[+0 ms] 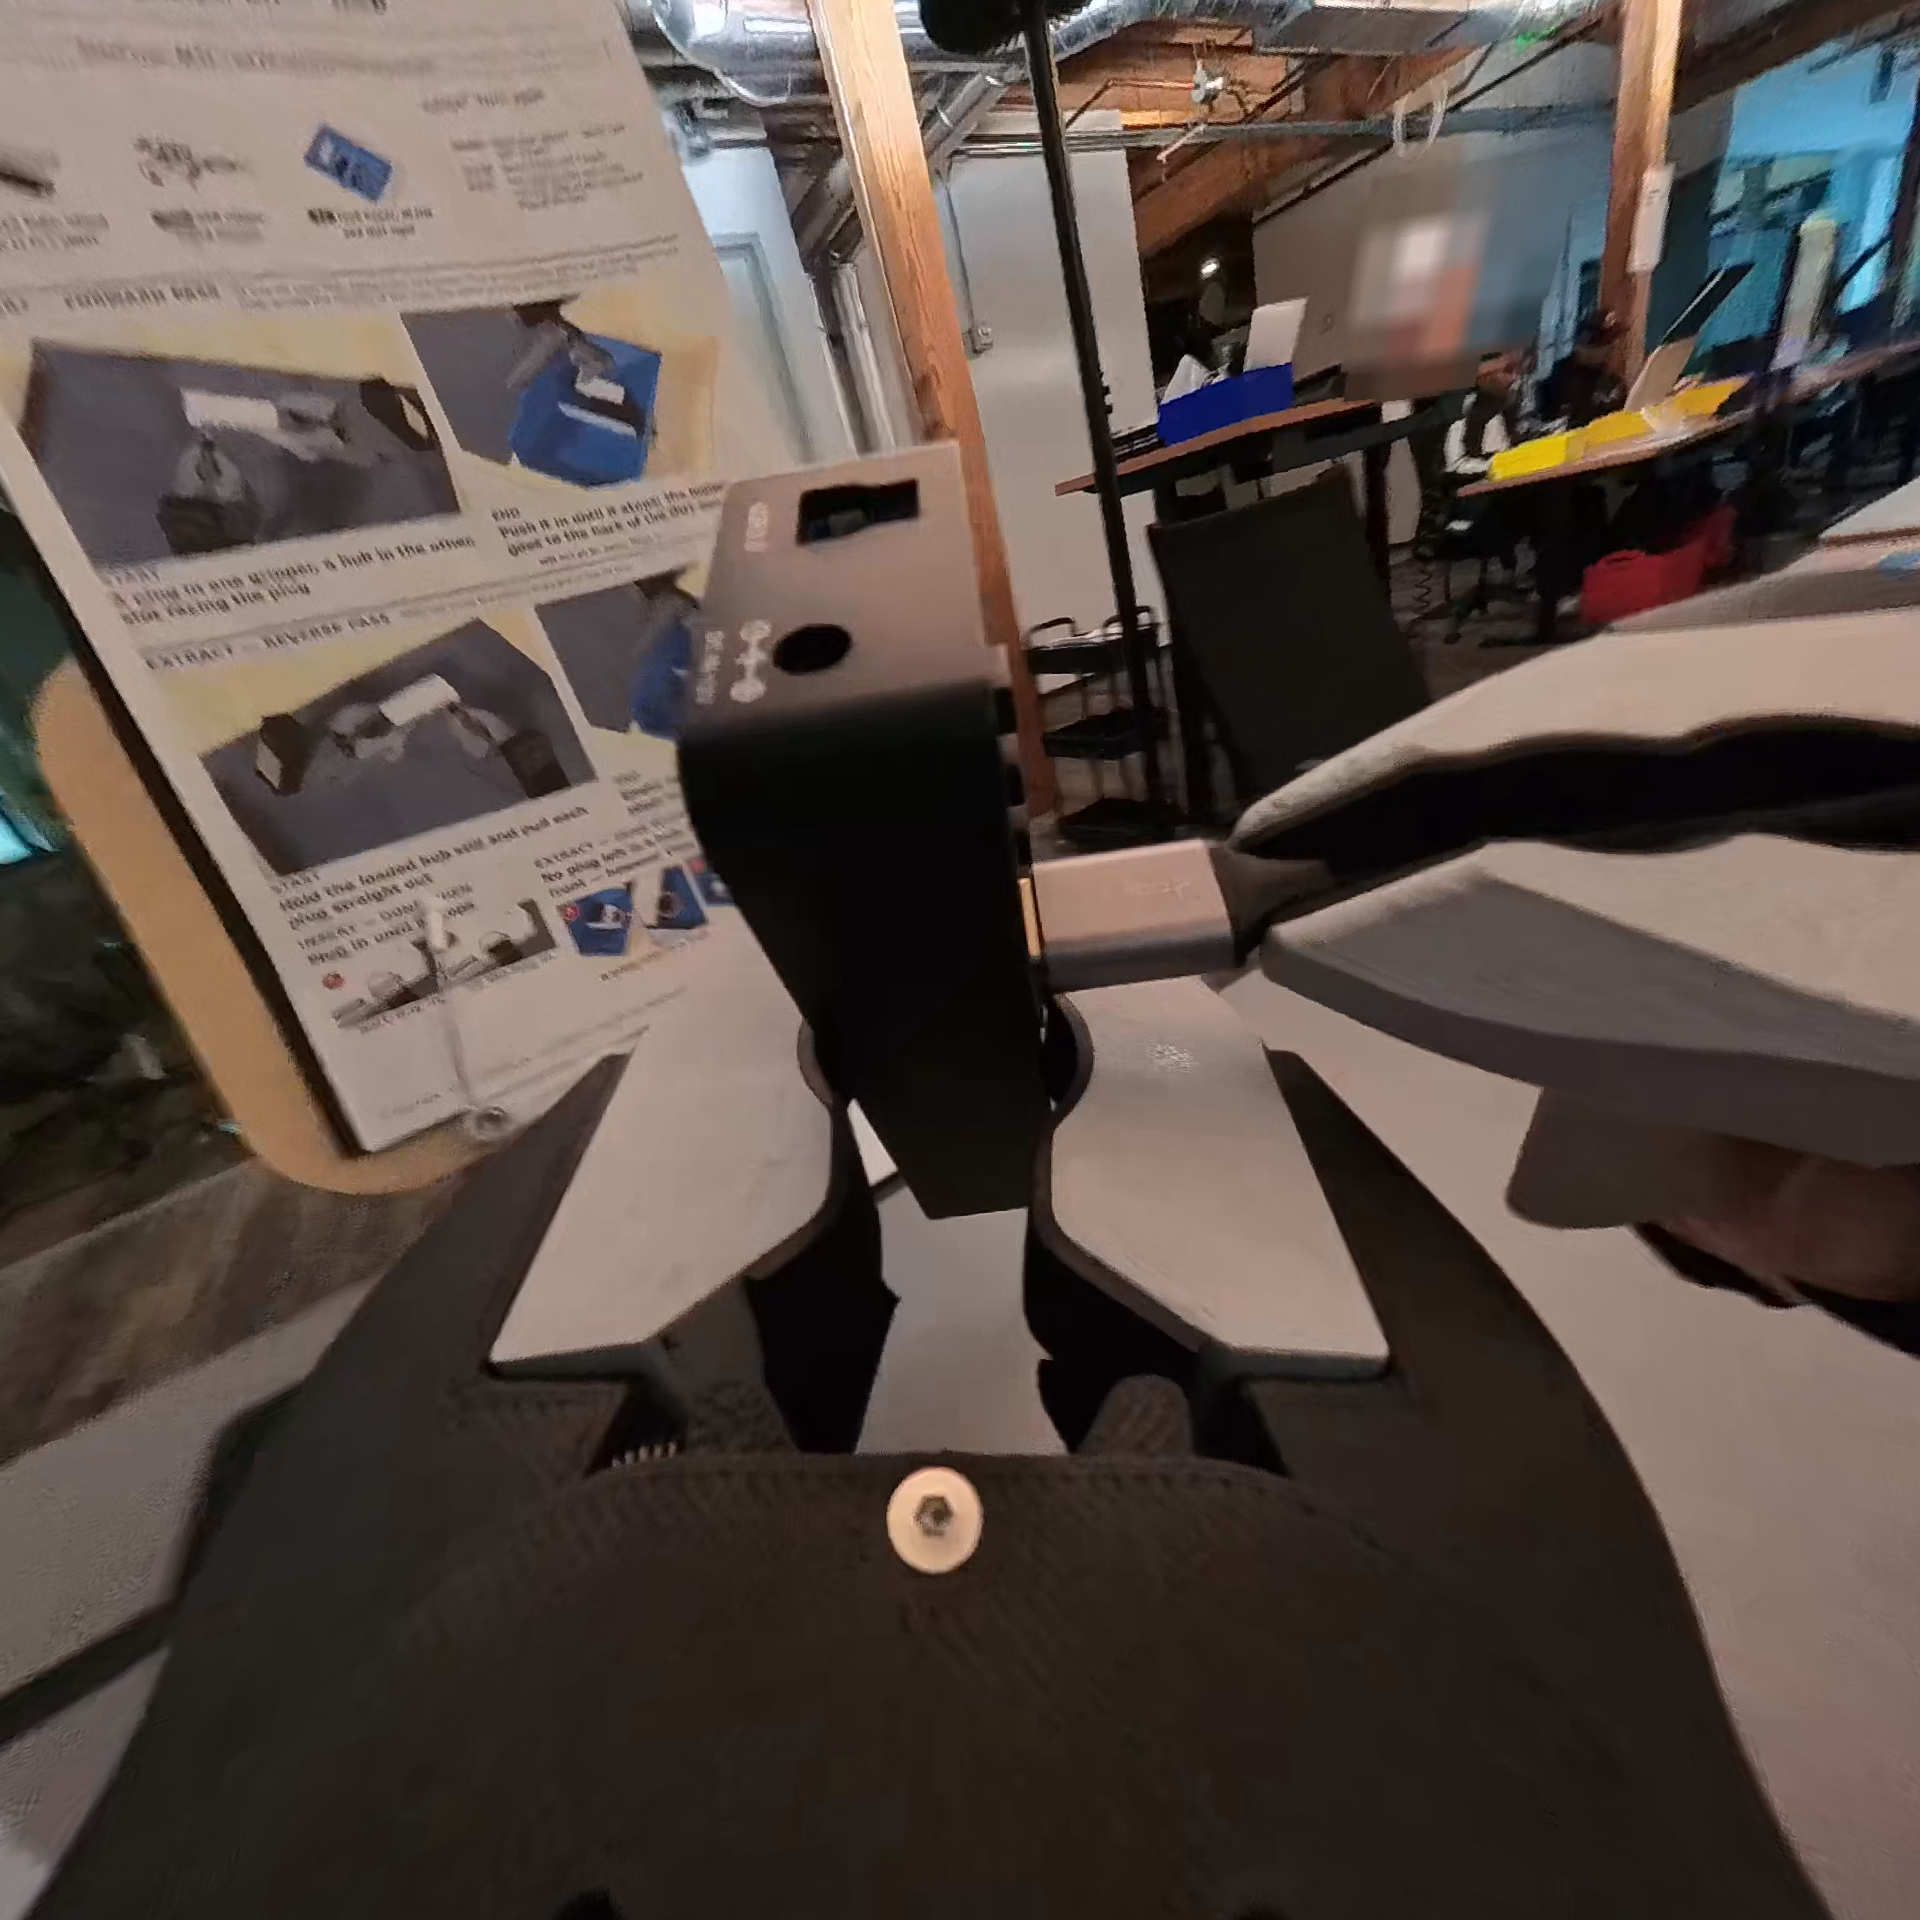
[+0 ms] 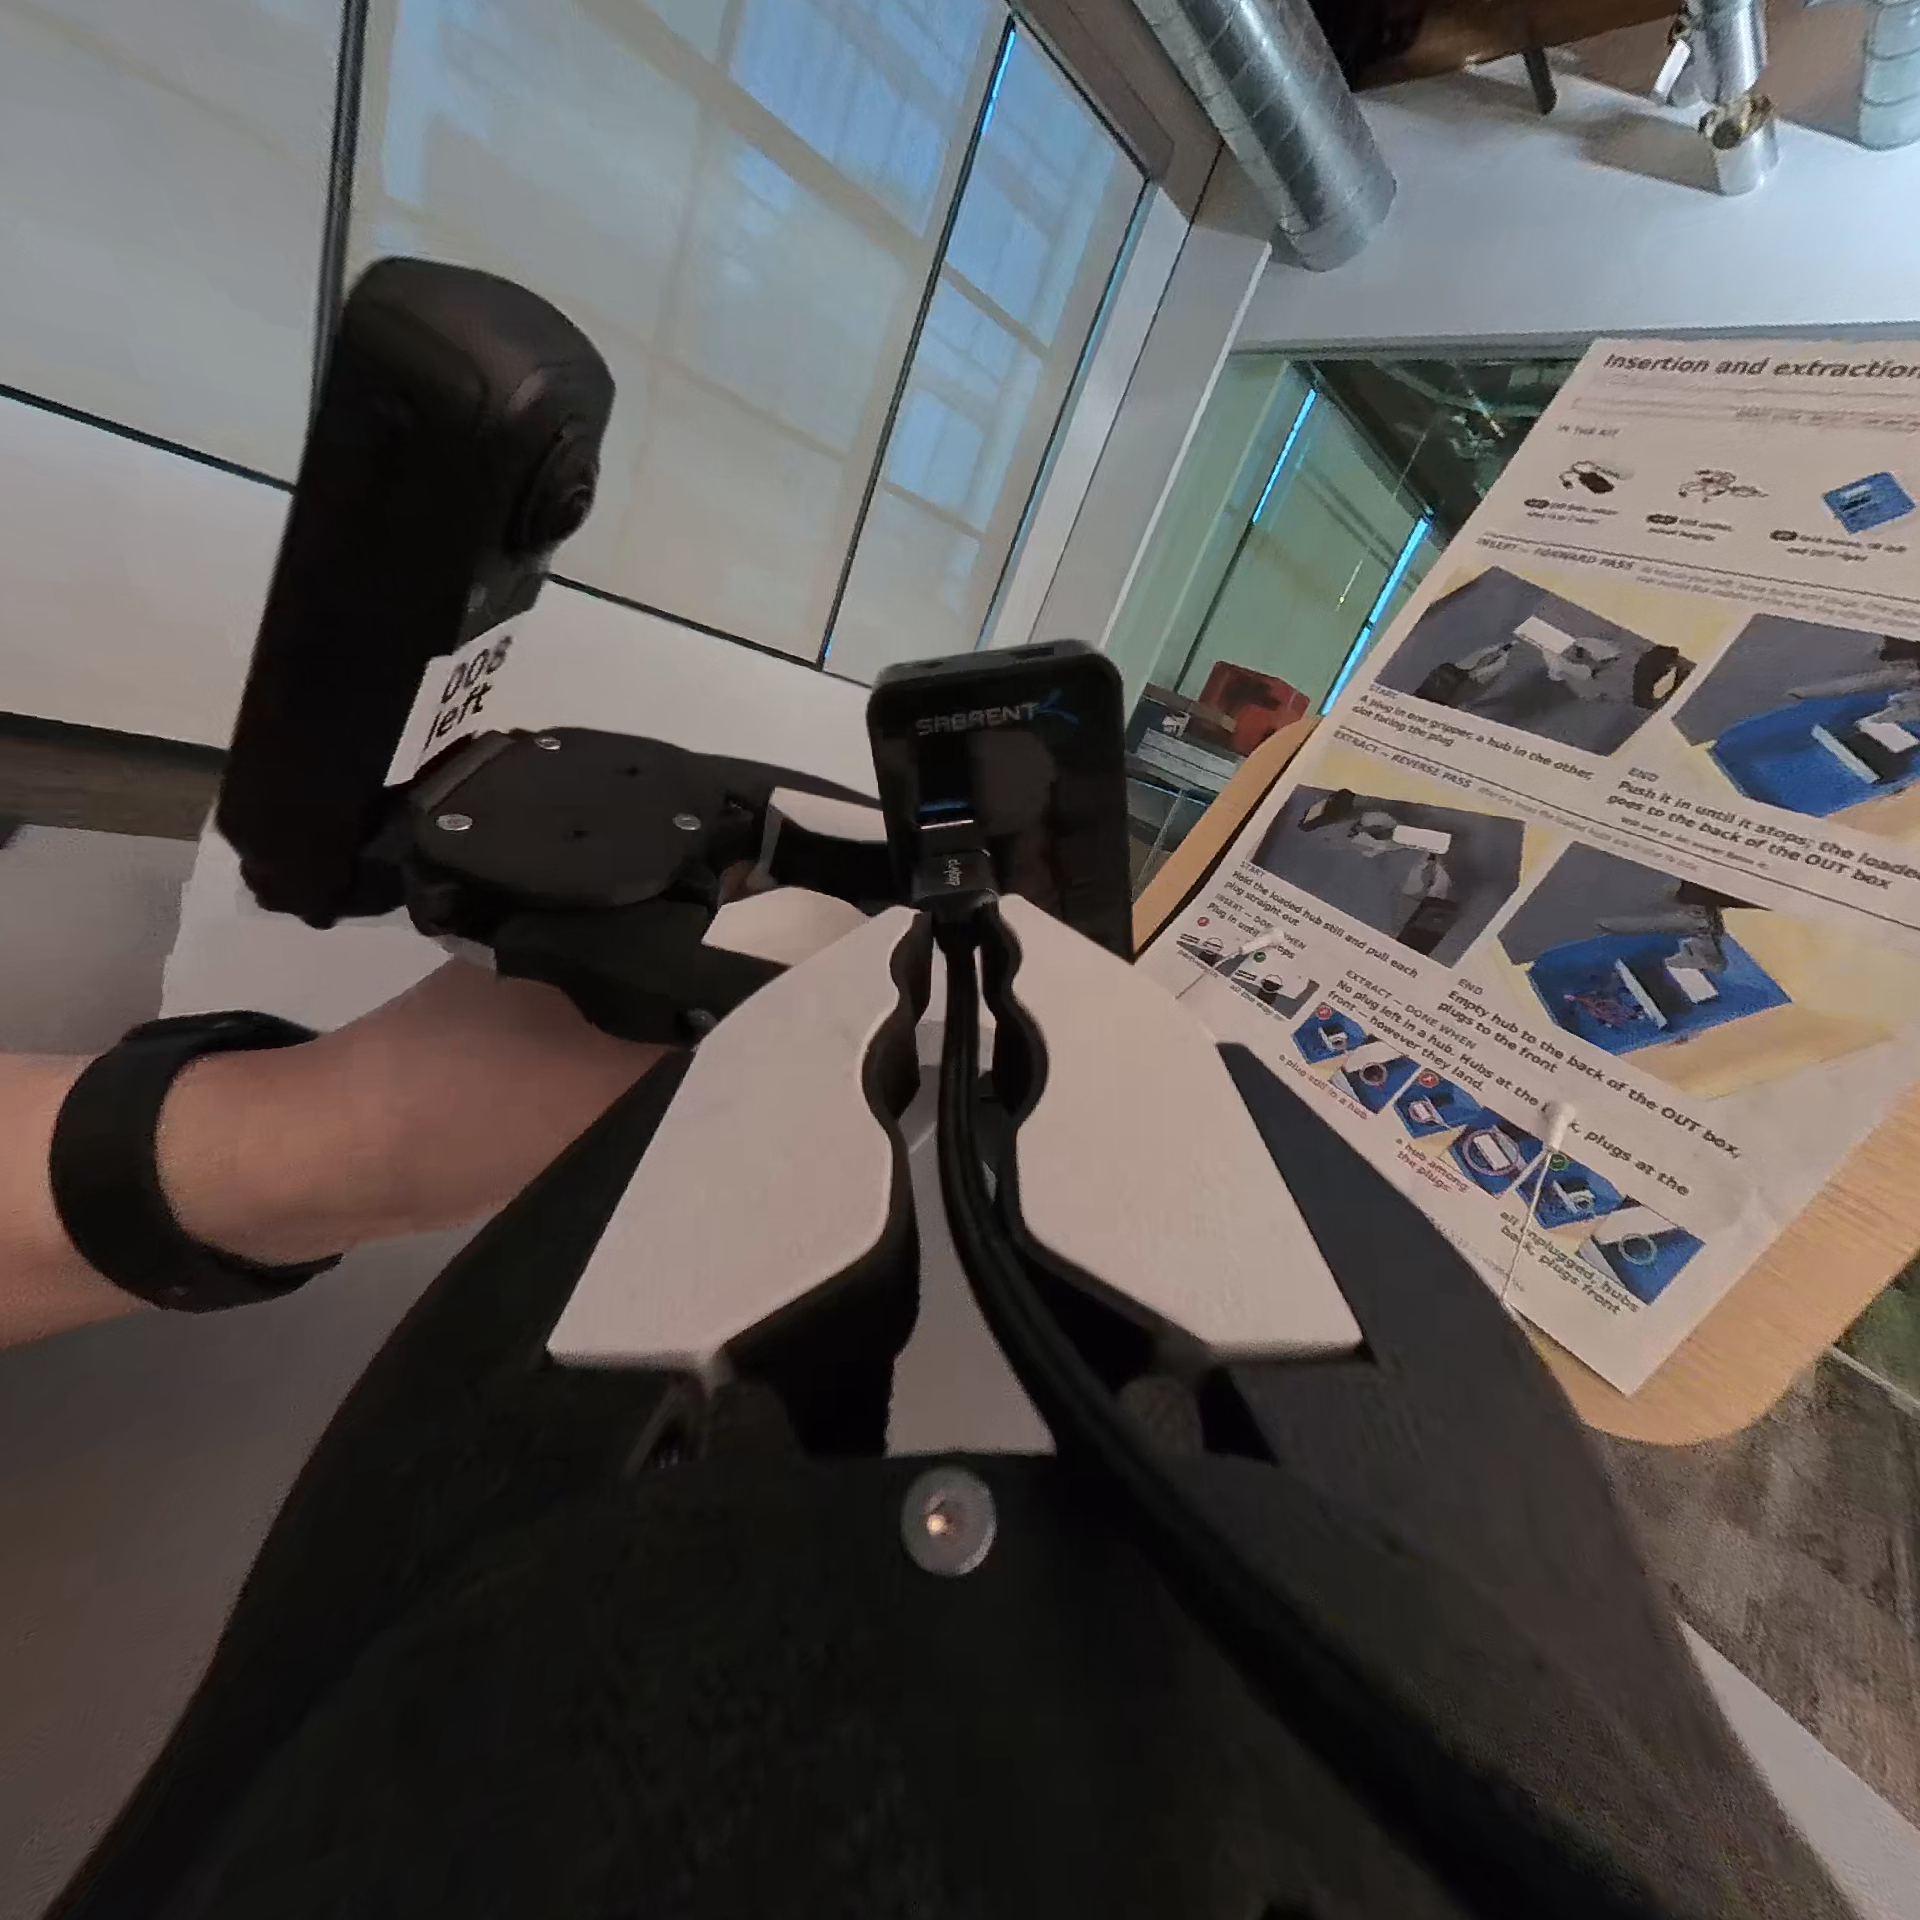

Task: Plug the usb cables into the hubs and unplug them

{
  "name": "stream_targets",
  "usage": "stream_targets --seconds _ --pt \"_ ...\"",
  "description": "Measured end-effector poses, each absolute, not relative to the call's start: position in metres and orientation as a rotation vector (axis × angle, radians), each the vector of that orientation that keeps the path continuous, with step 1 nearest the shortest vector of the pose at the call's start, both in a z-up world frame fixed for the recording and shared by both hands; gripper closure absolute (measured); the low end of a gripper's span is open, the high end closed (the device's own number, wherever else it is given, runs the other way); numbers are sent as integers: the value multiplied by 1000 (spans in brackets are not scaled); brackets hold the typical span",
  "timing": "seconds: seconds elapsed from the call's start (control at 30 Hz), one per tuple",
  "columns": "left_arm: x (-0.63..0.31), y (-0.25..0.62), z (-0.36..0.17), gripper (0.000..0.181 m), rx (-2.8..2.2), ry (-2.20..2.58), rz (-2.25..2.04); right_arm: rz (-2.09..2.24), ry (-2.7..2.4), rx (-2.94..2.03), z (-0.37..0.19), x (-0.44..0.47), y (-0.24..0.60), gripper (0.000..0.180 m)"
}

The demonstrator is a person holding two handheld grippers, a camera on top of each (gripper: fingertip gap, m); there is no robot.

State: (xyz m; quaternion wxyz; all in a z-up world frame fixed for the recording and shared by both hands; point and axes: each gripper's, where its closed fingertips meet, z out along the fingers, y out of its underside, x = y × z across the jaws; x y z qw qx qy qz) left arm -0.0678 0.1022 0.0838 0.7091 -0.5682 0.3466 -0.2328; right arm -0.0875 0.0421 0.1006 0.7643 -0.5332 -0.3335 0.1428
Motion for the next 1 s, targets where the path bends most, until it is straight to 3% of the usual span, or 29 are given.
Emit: stream_targets --seconds 0.07,0.1,0.17,0.47,0.57,0.67,0.77,1.0 --pt "-69 107 82 152 -1303 749 -630 296 -723 -1172 100 -90 48 169" --pt "-73 111 82 152 -1326 730 -677 290 -757 -1186 95 -93 49 152" --pt "-86 115 88 153 -1334 693 -797 253 -769 -1202 94 -88 52 147" --pt "-131 103 135 153 -1217 658 -1188 -139 -957 -844 77 -55 49 158" --pt "-116 75 134 150 -1157 839 -1399 85 -922 -905 68 -55 54 160" --pt "-94 52 116 152 -1172 1029 -1491 573 -845 -1051 78 -63 51 154" --pt "-71 42 93 152 -1230 1148 -1475 1069 -722 -1143 103 -65 41 139" --pt "-42 20 52 152 -1352 1362 -1432 1156 -717 -1313 99 -63 43 128"
